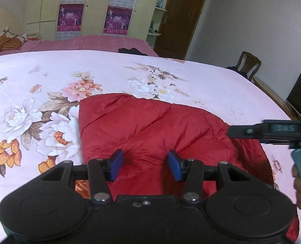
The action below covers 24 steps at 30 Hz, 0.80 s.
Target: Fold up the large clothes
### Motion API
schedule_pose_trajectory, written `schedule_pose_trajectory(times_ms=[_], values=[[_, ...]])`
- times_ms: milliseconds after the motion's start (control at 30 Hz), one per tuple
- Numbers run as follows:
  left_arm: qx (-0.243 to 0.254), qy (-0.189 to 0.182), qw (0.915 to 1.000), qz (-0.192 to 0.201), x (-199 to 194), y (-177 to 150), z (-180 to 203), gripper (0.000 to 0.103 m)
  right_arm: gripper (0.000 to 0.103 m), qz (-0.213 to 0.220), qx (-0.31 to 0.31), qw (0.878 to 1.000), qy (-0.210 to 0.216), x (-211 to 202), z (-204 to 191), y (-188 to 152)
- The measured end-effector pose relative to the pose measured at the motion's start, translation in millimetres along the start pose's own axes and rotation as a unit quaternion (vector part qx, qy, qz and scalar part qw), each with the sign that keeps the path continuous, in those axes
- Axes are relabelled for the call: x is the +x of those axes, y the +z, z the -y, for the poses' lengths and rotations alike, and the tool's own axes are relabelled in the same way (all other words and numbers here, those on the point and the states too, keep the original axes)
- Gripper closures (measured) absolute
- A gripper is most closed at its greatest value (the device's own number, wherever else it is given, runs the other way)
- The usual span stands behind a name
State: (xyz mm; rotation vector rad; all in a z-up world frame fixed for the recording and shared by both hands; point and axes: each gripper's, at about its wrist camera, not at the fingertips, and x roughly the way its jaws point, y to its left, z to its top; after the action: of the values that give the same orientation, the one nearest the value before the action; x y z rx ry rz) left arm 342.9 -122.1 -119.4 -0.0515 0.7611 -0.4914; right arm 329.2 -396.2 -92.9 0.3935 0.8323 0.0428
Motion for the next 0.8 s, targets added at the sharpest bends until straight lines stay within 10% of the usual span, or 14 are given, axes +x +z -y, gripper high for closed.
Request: schedule_pose_trajectory(times_ms=[67,233,800], values=[[0.005,-0.001,1.0,-0.004,3.9,-1.3,1.2,0.056,0.082,-0.018,0.006,1.0,-0.004,11.3,3.9,-3.7],[0.022,0.007,0.9996,-0.014,14.8,-8.5,4.2,0.054,0.082,-0.019,-0.046,0.996,-0.076,29.4,5.1,-24.6],[0.028,0.024,0.999,-0.027,22.8,-12.5,9.3,0.053,0.082,0.026,-0.121,0.985,-0.123,37.6,-6.7,-54.2]])
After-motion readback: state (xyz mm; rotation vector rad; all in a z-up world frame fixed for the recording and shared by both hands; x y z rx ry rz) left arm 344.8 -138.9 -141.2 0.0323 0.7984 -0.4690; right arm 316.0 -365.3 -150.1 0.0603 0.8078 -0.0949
